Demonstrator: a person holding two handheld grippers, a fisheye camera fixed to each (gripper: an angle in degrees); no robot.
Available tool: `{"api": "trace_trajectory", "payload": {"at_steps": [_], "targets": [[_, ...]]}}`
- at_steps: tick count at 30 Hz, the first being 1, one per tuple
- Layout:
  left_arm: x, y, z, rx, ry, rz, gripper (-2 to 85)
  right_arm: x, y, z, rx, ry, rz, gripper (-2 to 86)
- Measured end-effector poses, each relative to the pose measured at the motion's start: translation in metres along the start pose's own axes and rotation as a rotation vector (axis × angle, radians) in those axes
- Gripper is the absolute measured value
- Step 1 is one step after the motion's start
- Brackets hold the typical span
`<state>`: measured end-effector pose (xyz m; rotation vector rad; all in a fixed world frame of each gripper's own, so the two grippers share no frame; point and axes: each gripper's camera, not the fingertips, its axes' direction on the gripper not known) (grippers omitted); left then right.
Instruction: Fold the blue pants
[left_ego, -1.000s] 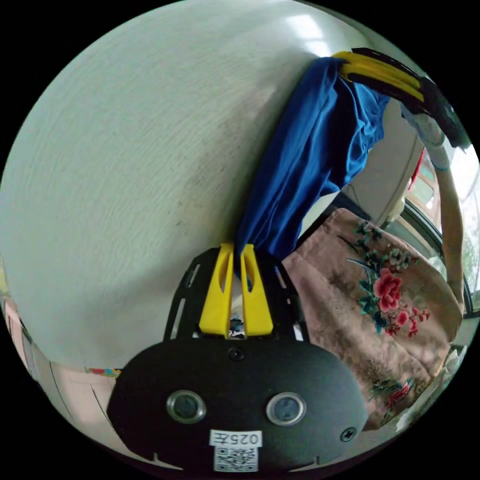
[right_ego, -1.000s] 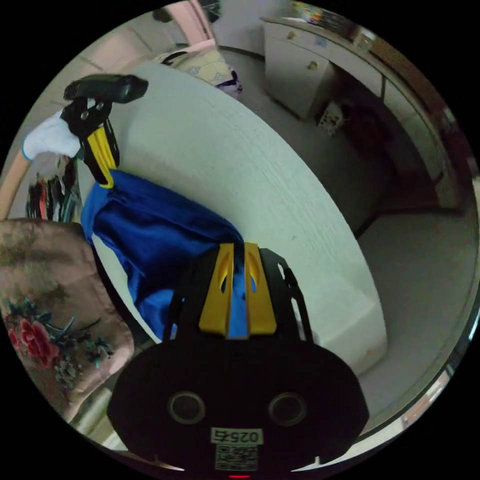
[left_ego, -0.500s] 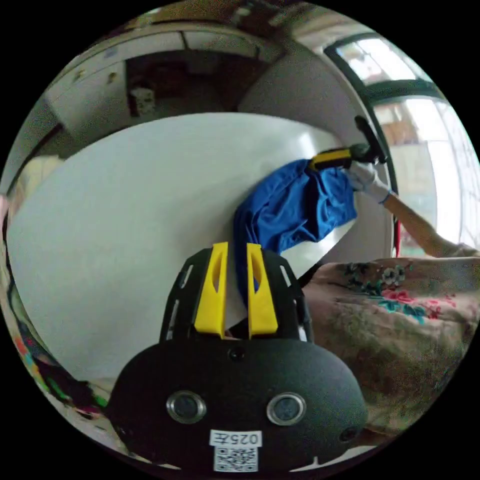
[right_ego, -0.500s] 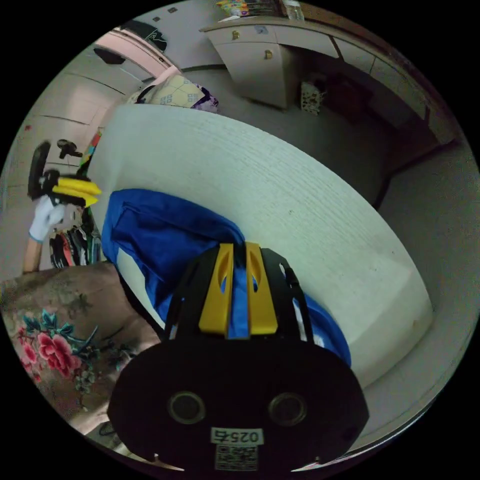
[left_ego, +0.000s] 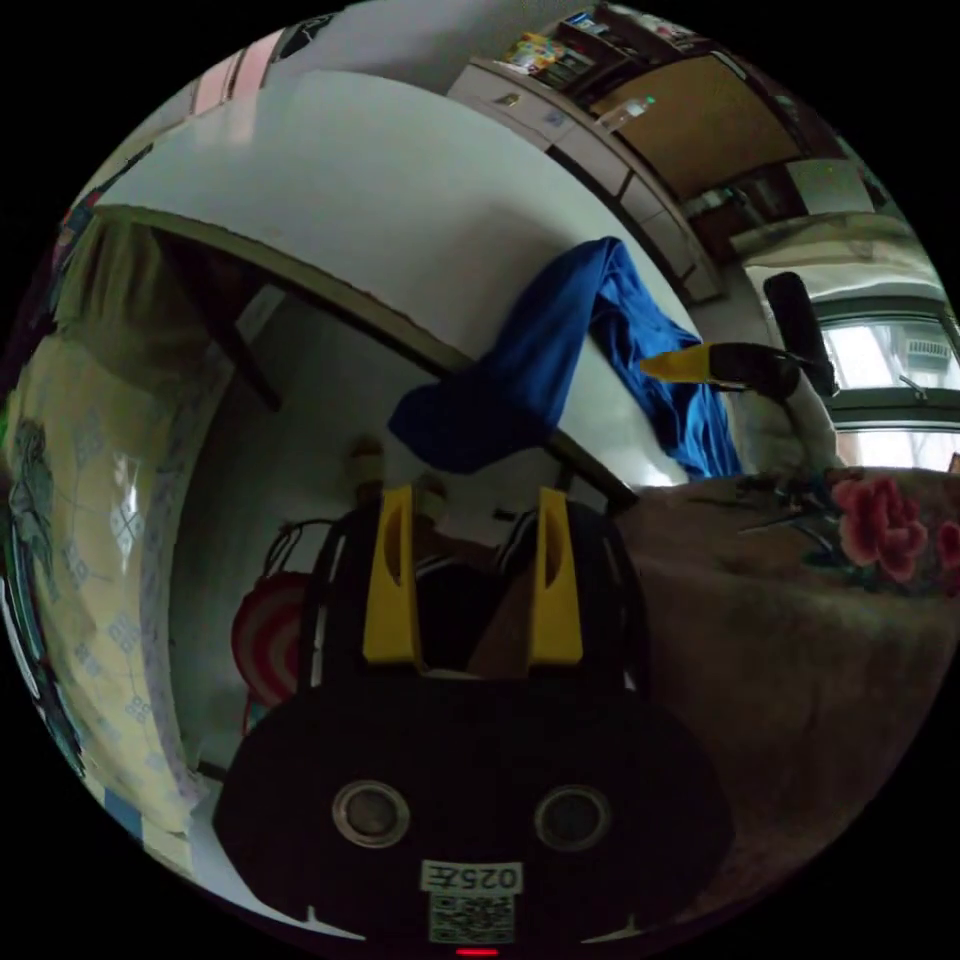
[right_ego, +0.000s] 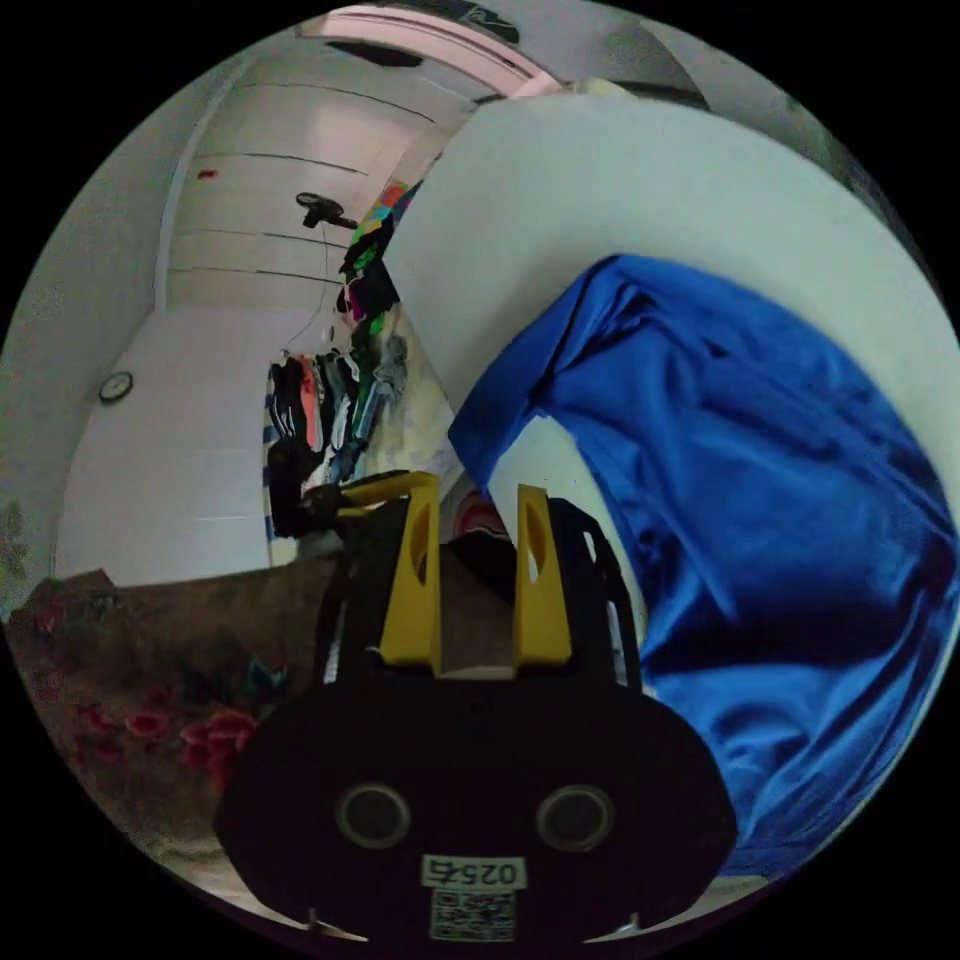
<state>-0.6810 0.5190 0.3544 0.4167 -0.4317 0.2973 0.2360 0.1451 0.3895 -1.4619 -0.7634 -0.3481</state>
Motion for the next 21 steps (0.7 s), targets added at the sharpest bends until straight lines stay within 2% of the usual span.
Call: {"api": "trace_trajectory", "payload": {"at_steps": [6,10,13,16,18,21], "targets": [[0.045,0.009,0.017,0.037,-0.11,0.118,13.0,-0.001,-0.008,0.014,0.104,0.118,0.142,12.4],[0.057,0.016,0.039,0.063,-0.158,0.14,14.2,-0.005,-0.015,0.02,0.114,0.093,0.176,11.6],[0.048,0.015,0.065,0.017,-0.197,0.088,13.8,-0.008,-0.026,0.025,0.094,0.063,0.199,10.4],[0.039,0.01,0.077,-0.01,-0.196,0.049,8.4,-0.012,-0.033,0.025,0.087,0.101,0.219,7.1],[0.044,0.003,0.08,-0.062,-0.2,0.085,0.2,-0.015,-0.037,0.025,0.067,0.093,0.212,3.9],[0.048,0.003,0.071,-0.129,-0.26,0.122,-1.4,-0.019,-0.043,0.02,0.041,0.039,0.21,2.0]]}}
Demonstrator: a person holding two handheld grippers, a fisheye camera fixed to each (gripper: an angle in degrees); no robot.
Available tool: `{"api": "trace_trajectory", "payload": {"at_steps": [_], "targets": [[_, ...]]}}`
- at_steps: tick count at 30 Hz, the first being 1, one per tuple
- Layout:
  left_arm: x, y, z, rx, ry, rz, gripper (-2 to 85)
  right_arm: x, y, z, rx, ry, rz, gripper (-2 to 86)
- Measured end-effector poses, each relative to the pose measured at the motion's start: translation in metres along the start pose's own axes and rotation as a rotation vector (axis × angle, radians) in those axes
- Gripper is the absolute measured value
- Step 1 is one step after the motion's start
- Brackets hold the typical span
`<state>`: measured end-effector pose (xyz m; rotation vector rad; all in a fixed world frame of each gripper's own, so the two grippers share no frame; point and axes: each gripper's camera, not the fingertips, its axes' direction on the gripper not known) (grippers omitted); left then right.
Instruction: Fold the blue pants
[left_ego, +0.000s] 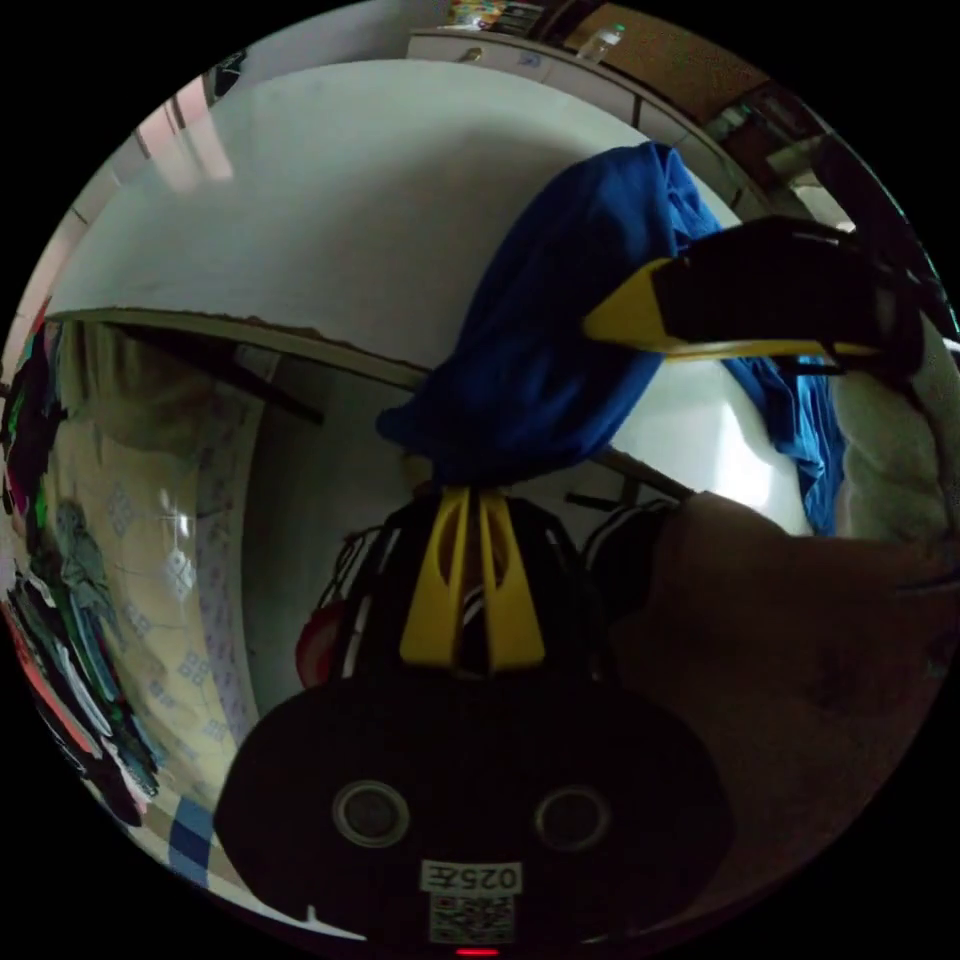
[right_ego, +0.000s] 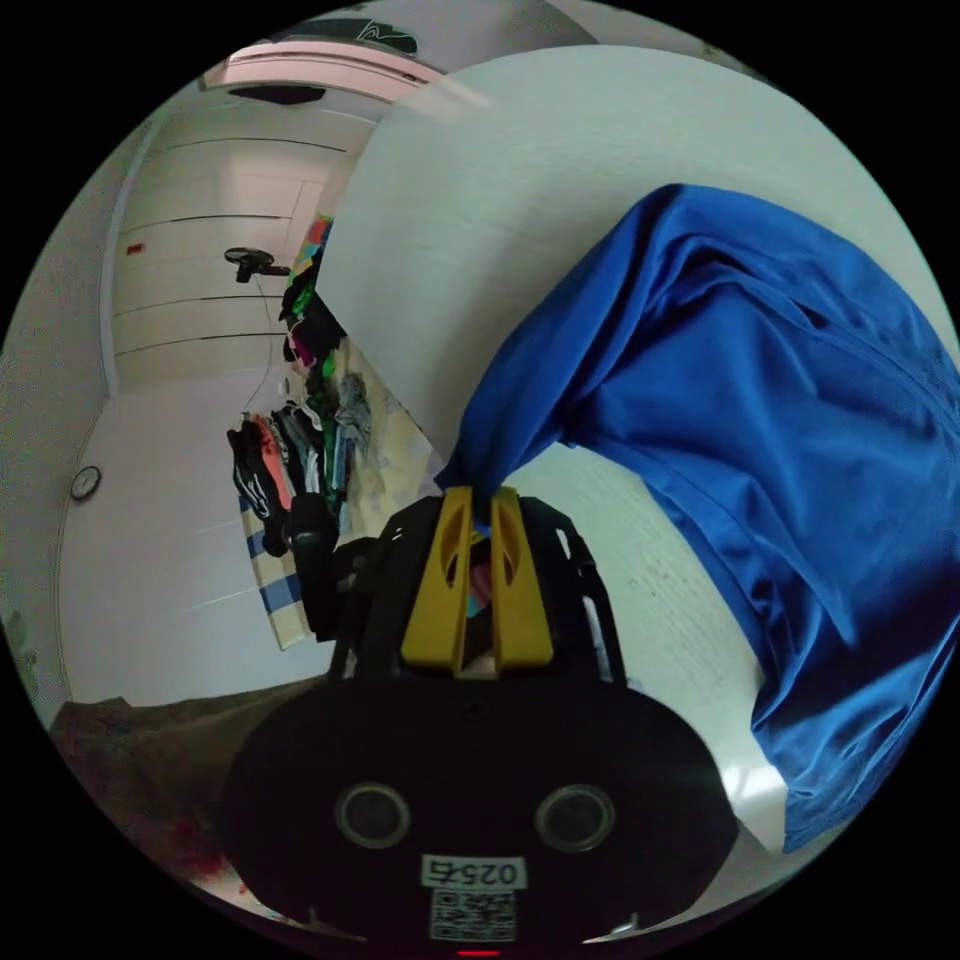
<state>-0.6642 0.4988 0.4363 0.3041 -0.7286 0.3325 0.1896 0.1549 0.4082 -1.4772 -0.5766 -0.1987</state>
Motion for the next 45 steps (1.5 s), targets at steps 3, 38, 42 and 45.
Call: {"api": "trace_trajectory", "payload": {"at_steps": [3,38,42,45], "targets": [[-0.006,0.013,-0.043,0.011,-0.059,0.065,-1.7,-0.008,-0.011,-0.012,-0.009,-0.076,0.01,0.9],[-0.226,-0.278,-0.184,-0.265,0.434,-0.033,7.1,-0.178,-0.133,-0.011,0.39,0.414,0.309,8.7],[-0.211,-0.287,-0.182,-0.294,0.362,-0.021,-0.3,-0.202,-0.168,0.017,0.309,0.634,0.249,6.2],[-0.211,-0.29,-0.183,-0.322,0.372,-0.018,-1.2,-0.213,-0.178,0.034,0.277,0.678,0.216,1.0]]}}
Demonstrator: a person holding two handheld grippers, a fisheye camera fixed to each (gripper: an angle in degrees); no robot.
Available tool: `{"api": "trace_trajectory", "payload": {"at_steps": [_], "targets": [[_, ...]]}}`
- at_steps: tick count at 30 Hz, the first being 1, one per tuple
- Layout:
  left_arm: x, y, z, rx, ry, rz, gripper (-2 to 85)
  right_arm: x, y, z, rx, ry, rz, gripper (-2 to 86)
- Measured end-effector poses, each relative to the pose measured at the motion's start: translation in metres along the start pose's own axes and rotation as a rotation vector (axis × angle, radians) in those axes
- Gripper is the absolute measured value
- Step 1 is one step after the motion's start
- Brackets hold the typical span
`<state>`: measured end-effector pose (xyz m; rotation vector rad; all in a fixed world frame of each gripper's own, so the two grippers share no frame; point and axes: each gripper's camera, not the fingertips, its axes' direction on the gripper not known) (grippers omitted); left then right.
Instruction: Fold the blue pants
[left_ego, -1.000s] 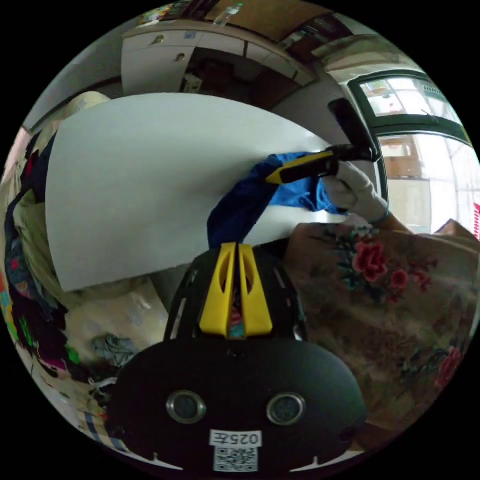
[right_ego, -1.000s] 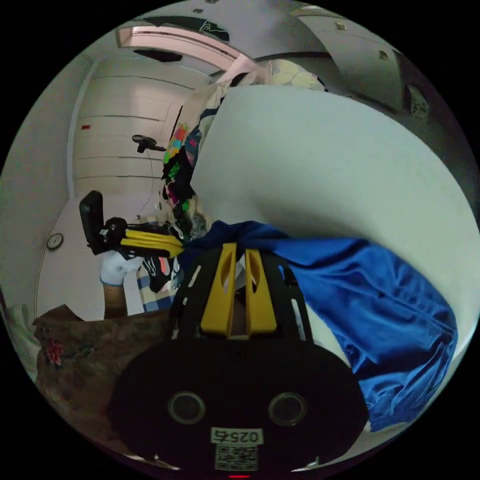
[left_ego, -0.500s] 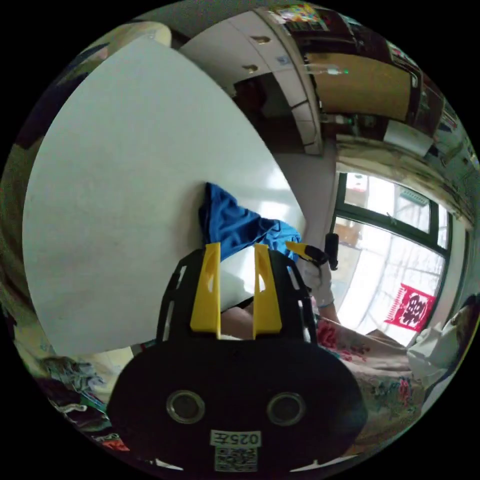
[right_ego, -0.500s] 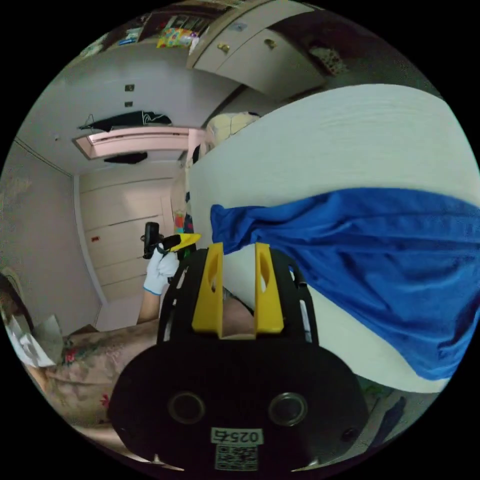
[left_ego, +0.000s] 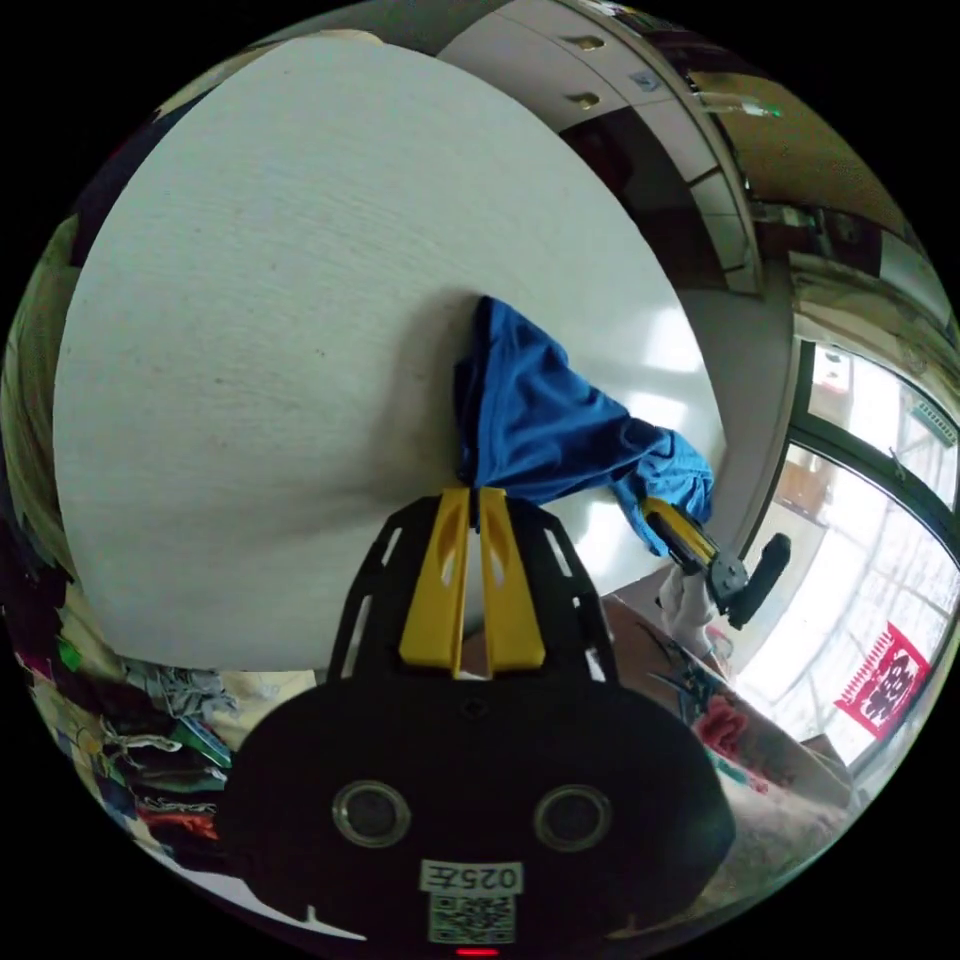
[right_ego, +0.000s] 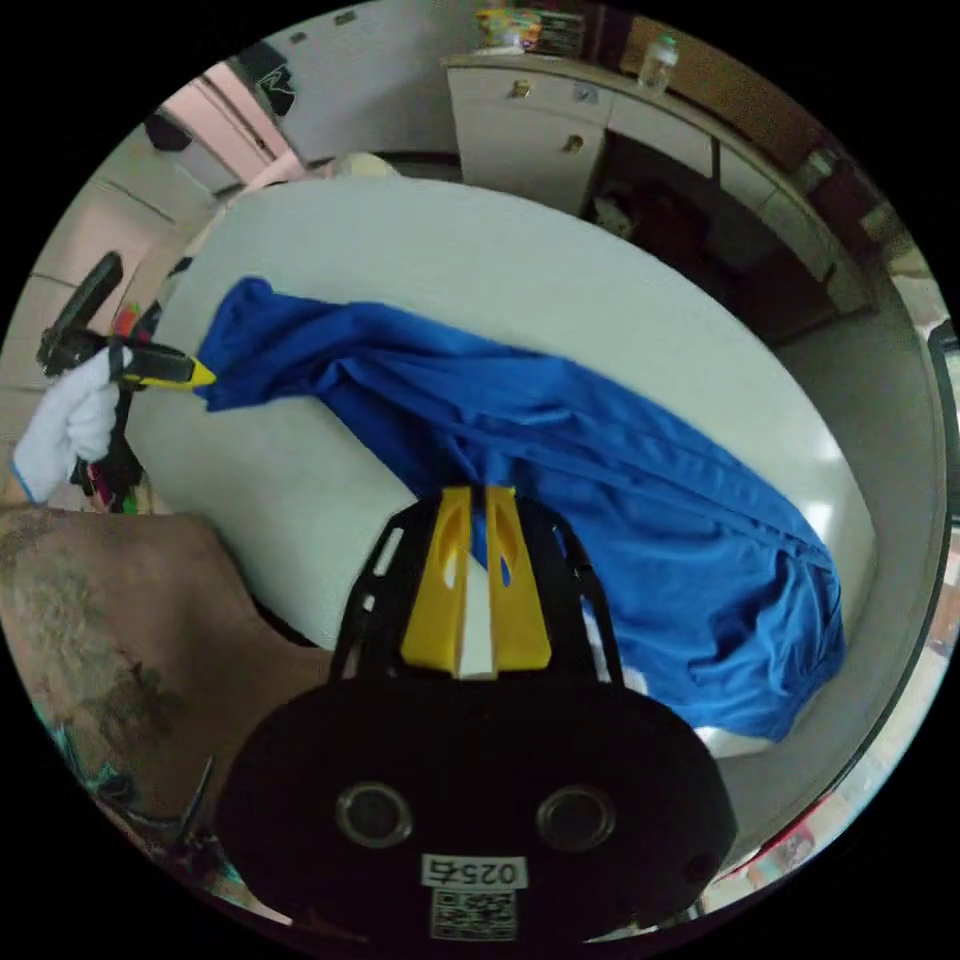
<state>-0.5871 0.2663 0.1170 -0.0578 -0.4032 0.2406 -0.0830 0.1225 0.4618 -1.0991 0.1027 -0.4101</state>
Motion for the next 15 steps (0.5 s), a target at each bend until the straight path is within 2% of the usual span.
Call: {"api": "trace_trajectory", "payload": {"at_steps": [4,6,9,13,15], "targets": [[-0.012,0.006,-0.029,0.067,0.111,-0.057,-1.3,-0.023,0.009,0.005,-0.069,0.015,-0.108,-0.5],[-0.025,0.012,-0.044,0.105,0.299,-0.096,-1.3,-0.035,0.018,0.008,-0.107,-0.02,-0.18,-0.7],[-0.03,0.019,-0.044,0.104,0.409,-0.118,-1.1,-0.04,0.023,0.01,-0.092,-0.063,-0.193,-0.6],[-0.017,0.036,-0.041,0.123,0.382,0.005,2.0,-0.03,0.02,-0.002,-0.047,-0.177,-0.081,0.3],[0.002,0.054,-0.036,0.112,0.269,0.128,6.5,-0.014,0.019,-0.011,-0.016,-0.387,0.043,2.6]]}}
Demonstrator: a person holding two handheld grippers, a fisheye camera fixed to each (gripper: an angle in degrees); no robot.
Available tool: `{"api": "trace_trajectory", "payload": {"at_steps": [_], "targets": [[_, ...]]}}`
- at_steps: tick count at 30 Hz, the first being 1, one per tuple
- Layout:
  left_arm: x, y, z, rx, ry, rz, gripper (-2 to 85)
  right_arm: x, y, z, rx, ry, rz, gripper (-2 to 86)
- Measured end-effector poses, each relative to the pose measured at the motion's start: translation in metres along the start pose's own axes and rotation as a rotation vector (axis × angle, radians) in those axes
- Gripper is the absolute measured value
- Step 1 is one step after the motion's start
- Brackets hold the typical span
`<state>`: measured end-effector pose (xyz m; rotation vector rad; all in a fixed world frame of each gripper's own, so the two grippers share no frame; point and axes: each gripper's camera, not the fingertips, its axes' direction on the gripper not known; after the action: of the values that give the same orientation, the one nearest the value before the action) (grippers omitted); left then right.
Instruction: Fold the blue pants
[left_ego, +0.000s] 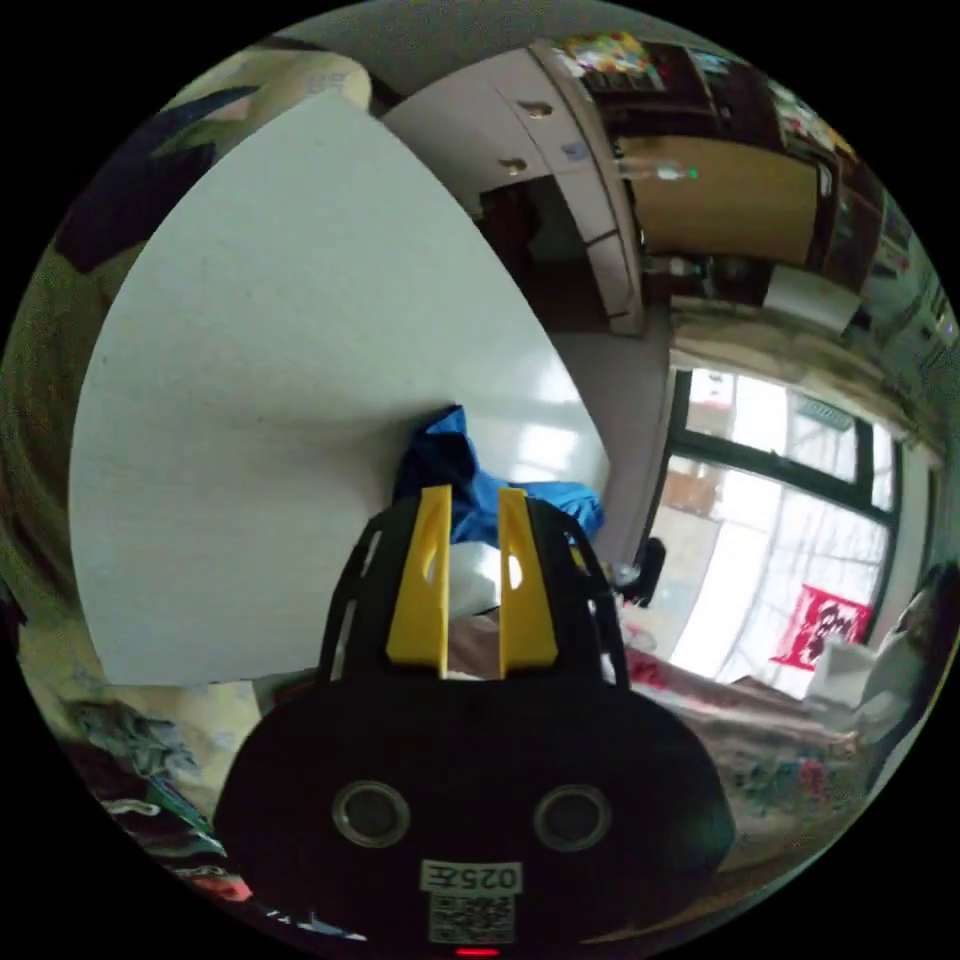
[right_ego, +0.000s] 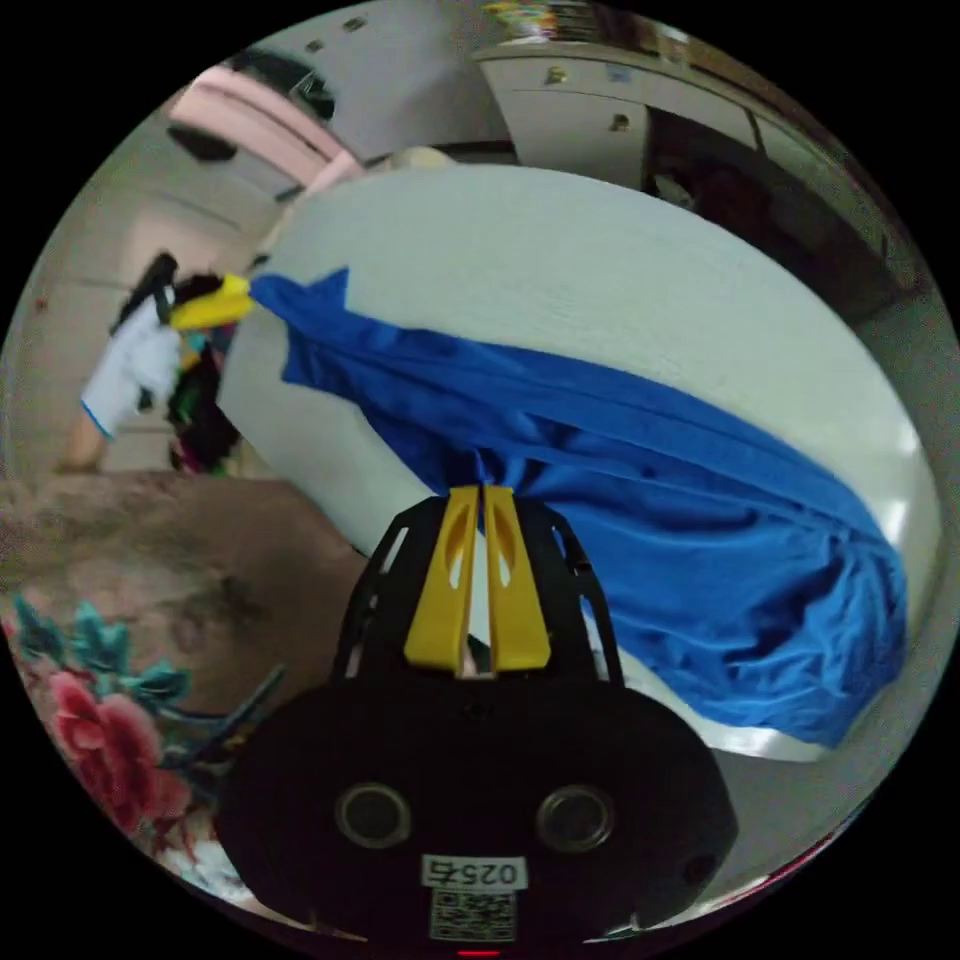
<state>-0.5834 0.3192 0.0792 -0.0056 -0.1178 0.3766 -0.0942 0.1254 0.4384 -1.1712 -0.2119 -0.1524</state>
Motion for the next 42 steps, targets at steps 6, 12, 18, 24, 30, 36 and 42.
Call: {"api": "trace_trajectory", "payload": {"at_steps": [6,12,18,24,30,36,42], "targets": [[0.086,0.058,0.058,-0.122,-0.557,0.482,7.9,0.002,-0.009,-0.016,0.104,-0.187,0.067,9.2],[0.14,0.073,0.15,-0.179,-1.21,0.944,5.8,-0.055,-0.047,0.003,-0.037,0.145,-0.269,12.6],[0.138,0.079,0.202,-0.427,-1.257,1.249,4.8,-0.088,-0.065,0.041,-0.158,0.407,-0.523,13.1],[0.142,0.069,0.205,-0.509,-1.209,1.246,7.8,-0.089,-0.071,0.058,-0.225,0.419,-0.529,7.2],[0.164,0.066,0.193,-0.556,-1.104,1.242,8.8,-0.086,-0.076,0.039,-0.214,0.357,-0.496,-0.1],[0.147,0.047,0.22,-0.696,-1.048,1.247,-0.1,-0.073,-0.086,0.037,-0.233,0.291,-0.437,-0.6],[0.179,0.0,0.187,-0.799,-0.84,1.119,-1.1,-0.073,-0.094,0.015,-0.234,0.288,-0.463,-0.7]]}}
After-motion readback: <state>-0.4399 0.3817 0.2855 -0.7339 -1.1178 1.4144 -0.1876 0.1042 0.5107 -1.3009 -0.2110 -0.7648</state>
